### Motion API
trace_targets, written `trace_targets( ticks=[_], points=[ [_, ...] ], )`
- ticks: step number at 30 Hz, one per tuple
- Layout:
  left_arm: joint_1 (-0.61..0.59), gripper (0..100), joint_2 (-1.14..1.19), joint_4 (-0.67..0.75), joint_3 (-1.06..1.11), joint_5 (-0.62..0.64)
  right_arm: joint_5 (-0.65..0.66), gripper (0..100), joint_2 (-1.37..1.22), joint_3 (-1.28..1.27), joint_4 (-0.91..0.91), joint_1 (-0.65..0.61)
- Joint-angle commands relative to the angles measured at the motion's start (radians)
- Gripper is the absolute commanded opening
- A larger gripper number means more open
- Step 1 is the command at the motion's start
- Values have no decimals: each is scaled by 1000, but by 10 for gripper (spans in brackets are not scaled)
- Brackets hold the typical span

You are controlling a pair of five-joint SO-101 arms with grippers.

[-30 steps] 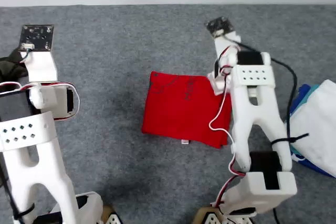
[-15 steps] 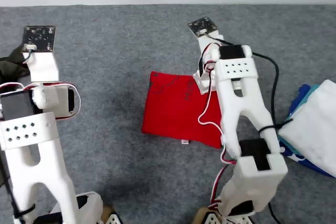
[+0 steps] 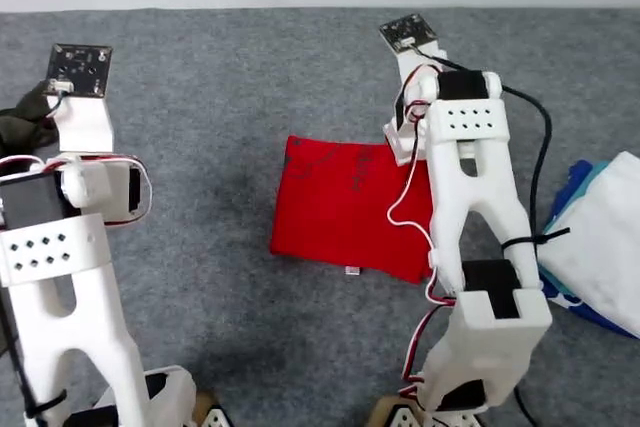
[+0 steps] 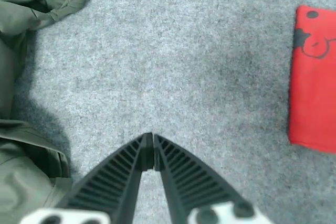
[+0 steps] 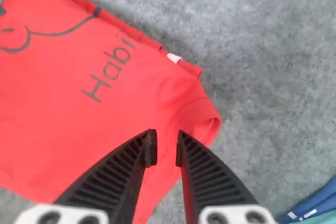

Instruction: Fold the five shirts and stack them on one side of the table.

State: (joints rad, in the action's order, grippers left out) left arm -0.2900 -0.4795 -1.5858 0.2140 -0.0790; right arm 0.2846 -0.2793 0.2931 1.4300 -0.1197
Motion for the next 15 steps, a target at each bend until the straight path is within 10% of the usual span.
trace_targets(
  ticks=[1, 15],
  points=[
    [0, 6, -21, 44, 8, -8, -15, 108, 2, 49, 27, -1],
    [0, 6, -21, 68, 28, -9, -78, 130, -225, 129, -48, 2]
  ],
)
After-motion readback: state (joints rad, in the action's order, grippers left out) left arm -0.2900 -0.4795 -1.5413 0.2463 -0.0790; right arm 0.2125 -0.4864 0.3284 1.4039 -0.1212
